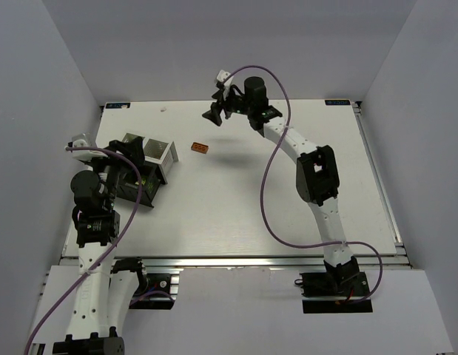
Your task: Sort the legos into containers by color
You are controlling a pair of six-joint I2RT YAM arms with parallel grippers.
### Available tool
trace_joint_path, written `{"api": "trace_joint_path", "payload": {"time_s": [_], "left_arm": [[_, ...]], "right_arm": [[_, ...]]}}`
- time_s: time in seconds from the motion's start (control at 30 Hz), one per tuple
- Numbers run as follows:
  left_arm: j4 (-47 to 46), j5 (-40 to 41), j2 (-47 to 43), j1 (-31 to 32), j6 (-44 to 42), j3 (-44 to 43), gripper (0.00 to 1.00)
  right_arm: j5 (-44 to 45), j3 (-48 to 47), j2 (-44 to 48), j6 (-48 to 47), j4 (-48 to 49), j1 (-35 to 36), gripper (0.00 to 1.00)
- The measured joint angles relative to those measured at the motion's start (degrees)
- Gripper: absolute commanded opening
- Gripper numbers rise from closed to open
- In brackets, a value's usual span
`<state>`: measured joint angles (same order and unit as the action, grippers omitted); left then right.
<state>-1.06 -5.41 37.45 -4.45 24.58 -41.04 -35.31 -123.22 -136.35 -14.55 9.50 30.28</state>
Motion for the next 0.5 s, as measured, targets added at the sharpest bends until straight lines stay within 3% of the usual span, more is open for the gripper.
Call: {"api": "trace_joint_path", "payload": {"time_s": [0.5], "left_arm": [[-0.31,-0.28,0.63,0.00,0.11,0.07,0.98]], "right_arm": [[4.24,1.27,-10.47,-6.62,-4.98,3.50,0.89]]}}
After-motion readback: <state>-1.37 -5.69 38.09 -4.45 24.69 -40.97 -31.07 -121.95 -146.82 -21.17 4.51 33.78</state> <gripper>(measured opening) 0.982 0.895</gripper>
